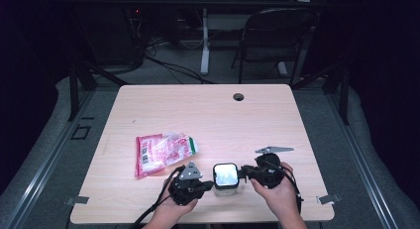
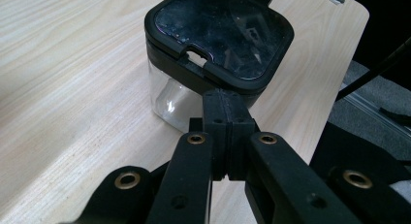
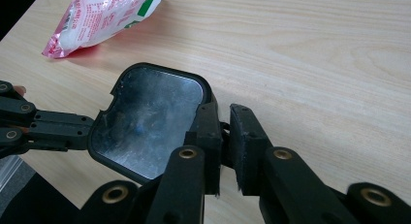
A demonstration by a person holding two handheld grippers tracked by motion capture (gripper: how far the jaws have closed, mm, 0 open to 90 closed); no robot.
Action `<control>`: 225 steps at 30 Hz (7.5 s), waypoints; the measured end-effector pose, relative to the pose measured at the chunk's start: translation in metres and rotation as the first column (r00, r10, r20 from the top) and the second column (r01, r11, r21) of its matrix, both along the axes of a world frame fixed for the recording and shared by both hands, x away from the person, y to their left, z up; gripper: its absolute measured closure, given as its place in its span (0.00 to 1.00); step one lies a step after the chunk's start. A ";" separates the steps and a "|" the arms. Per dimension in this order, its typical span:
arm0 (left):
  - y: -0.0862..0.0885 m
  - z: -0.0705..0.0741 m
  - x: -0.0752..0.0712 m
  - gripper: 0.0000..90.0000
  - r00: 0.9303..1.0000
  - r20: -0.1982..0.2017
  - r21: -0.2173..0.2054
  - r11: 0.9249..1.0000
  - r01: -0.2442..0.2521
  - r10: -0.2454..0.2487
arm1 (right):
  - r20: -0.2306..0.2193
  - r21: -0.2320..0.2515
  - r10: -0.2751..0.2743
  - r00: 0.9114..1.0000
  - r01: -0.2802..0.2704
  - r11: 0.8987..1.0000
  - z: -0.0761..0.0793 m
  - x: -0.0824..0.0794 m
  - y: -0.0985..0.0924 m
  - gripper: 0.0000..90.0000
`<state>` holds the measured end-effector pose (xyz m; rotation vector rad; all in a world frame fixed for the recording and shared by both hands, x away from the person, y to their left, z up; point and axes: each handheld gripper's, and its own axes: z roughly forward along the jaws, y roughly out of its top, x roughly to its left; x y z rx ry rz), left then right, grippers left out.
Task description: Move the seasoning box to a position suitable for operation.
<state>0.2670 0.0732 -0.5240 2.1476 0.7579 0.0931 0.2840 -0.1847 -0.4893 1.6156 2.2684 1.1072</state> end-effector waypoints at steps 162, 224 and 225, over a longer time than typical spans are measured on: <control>-0.014 0.005 0.031 0.62 0.997 0.013 -0.004 0.997 -0.080 0.080 | 0.033 -0.013 0.053 0.998 -0.053 0.999 0.006 0.028 0.004 0.91; 0.114 -0.017 0.050 0.61 0.938 0.078 0.056 0.938 -0.341 0.336 | 0.028 0.010 0.021 0.999 -0.021 1.000 -0.001 0.007 -0.009 0.63; 0.114 -0.018 0.050 0.61 0.940 0.070 0.064 0.939 -0.339 0.334 | 0.029 0.020 0.019 0.999 -0.020 1.000 -0.001 0.006 -0.010 0.62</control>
